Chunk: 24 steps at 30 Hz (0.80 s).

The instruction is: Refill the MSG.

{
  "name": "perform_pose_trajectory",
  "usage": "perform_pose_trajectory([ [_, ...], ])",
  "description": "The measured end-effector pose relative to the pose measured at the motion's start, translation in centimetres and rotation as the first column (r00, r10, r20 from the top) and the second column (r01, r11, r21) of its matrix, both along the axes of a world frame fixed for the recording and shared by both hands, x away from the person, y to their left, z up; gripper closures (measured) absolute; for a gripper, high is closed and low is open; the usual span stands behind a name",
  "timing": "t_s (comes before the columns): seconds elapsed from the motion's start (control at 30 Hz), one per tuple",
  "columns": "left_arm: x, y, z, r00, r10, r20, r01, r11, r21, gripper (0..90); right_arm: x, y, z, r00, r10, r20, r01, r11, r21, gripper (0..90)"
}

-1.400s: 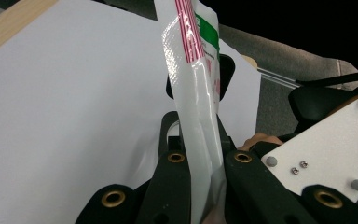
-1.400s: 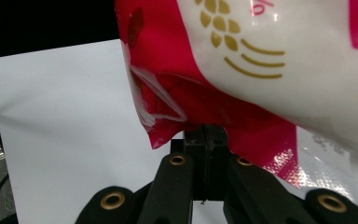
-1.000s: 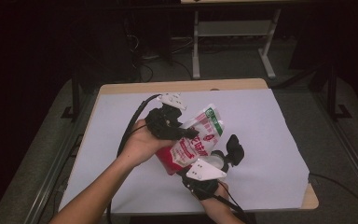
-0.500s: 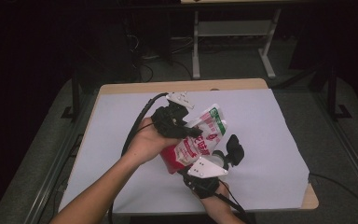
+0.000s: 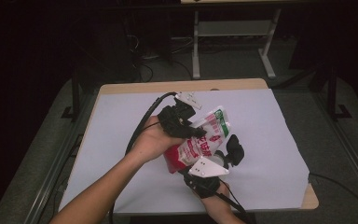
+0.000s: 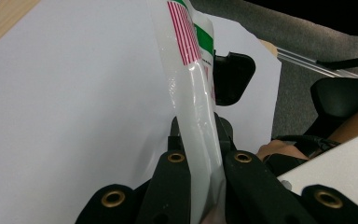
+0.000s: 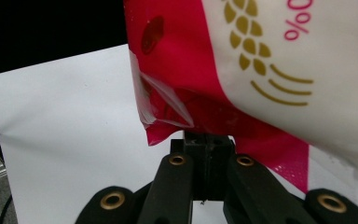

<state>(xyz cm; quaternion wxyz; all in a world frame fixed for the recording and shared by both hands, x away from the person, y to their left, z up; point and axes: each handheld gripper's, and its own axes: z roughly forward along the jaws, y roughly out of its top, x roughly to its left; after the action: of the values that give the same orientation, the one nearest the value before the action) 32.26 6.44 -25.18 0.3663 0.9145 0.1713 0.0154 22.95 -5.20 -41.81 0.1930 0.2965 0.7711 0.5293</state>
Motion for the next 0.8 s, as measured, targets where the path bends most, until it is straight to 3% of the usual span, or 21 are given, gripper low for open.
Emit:
perform_pose_trajectory([
  [0.8,0.2,-1.1,-0.2,1.0000,-0.001,-0.008,0.001,0.9997,0.026,90.0,0.0,0.0,-0.1,0.9999,-0.006,-0.011,0.006,1.000,0.012,90.0],
])
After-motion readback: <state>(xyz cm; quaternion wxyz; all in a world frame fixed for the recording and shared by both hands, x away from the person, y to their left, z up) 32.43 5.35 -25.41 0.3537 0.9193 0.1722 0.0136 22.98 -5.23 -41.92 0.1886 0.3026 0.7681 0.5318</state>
